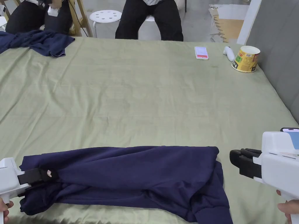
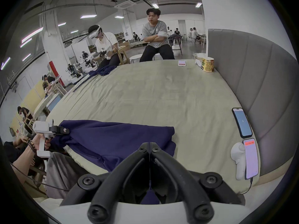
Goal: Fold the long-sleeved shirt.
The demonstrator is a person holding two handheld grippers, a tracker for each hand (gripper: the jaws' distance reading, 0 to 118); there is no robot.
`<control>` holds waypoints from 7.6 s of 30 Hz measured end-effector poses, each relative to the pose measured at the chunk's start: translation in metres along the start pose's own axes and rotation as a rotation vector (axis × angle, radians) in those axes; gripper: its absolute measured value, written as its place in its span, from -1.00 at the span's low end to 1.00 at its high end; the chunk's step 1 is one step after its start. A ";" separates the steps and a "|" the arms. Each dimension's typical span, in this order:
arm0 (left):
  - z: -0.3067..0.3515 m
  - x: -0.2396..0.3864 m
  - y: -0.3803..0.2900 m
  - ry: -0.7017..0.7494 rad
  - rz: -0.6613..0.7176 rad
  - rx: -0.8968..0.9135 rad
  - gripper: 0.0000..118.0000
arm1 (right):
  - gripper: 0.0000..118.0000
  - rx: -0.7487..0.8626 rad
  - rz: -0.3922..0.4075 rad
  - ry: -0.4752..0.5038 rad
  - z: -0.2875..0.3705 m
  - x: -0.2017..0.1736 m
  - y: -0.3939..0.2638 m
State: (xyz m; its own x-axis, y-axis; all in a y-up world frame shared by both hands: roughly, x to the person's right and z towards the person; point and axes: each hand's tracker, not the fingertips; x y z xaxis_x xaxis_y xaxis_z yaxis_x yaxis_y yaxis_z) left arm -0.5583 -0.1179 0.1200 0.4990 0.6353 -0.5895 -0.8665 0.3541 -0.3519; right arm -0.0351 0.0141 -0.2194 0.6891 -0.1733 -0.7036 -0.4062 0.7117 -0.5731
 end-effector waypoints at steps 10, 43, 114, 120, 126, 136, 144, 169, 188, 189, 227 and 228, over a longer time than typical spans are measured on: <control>0.023 0.115 -0.009 -0.319 -0.193 -0.009 -0.68 | -1.00 0.002 -0.005 -0.008 0.004 0.005 -0.001; -0.112 0.299 -0.058 -0.594 -0.298 -0.218 0.87 | -1.00 0.023 -0.212 -0.159 0.065 0.091 -0.059; -0.181 0.149 -0.106 -0.322 0.104 -0.168 0.75 | -1.00 -0.285 -0.395 0.188 -0.149 0.057 -0.070; -0.195 0.192 -0.112 -0.216 -0.119 -0.183 -0.53 | -1.00 -0.286 -0.387 0.179 -0.150 0.055 -0.070; -0.177 0.197 -0.107 -0.275 -0.141 -0.179 -0.54 | -1.00 -0.290 -0.366 0.165 -0.147 0.048 -0.066; -0.145 0.174 -0.084 -0.302 -0.180 -0.142 -0.54 | -1.00 -0.207 -0.124 0.129 -0.132 -0.027 -0.033; -0.086 0.108 -0.027 -0.251 -0.188 -0.093 -0.54 | -1.00 -0.101 0.102 0.198 -0.156 -0.151 0.014; 0.109 -0.128 0.176 0.261 -0.147 0.119 0.86 | -1.00 -0.057 0.418 0.402 -0.294 -0.495 0.038; 0.084 0.172 0.108 0.112 -0.638 0.510 -0.93 | -1.00 0.350 0.268 0.200 -0.122 -0.298 0.127; 0.079 0.193 0.098 0.096 -0.674 0.537 -0.93 | -1.00 0.380 0.251 0.172 -0.108 -0.284 0.131; -0.028 0.315 -0.107 0.160 -0.813 0.806 -0.93 | -1.00 0.644 0.123 -0.329 0.006 -0.039 0.021; -0.027 0.315 -0.106 0.148 -0.806 0.804 -0.91 | -1.00 0.648 0.121 -0.336 0.007 -0.039 0.021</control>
State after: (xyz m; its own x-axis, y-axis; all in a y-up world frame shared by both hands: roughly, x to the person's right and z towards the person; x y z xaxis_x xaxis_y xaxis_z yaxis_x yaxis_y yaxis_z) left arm -0.3086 0.0255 -0.0480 0.8639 -0.0431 -0.5018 -0.0269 0.9910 -0.1313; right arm -0.0664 0.0404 -0.2017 0.8507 0.0758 -0.5202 -0.1270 0.9899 -0.0636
